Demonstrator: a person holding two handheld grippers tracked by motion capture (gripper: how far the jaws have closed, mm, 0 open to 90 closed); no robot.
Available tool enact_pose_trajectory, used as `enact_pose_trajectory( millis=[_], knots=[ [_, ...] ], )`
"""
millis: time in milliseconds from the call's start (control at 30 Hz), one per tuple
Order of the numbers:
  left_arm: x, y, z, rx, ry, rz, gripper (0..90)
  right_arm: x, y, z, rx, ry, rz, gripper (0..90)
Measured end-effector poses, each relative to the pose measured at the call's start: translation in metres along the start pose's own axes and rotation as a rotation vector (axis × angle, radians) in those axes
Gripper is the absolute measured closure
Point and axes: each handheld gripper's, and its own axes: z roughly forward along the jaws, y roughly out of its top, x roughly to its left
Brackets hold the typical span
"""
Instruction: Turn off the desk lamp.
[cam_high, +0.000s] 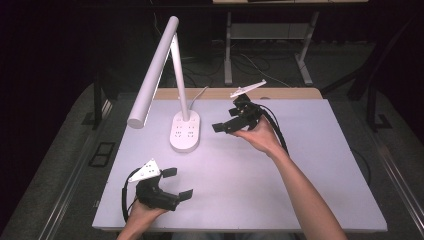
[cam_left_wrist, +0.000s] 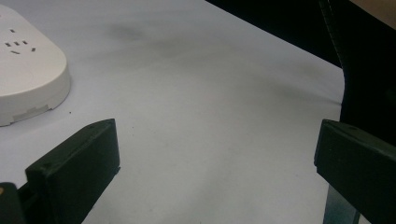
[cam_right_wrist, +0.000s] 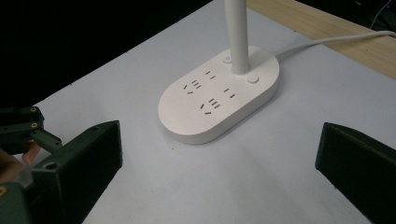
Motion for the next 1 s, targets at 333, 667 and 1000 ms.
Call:
enact_pose_trajectory(
  millis=[333,667,1000],
  knots=[
    [0.000,0.000,0.000,-0.006,-0.005,-0.002,0.0,-0.003,0.018,0.018,-0.001,0.007,0.005,0.6],
    [0.000,0.000,-0.001,-0.011,-0.009,-0.006,0.0,-0.007,0.032,0.044,0.006,0.020,0.014,5.1],
    [0.001,0.000,-0.001,-0.010,-0.011,-0.008,0.0,-0.019,0.044,0.069,-0.012,0.023,0.060,12.4]
  ],
)
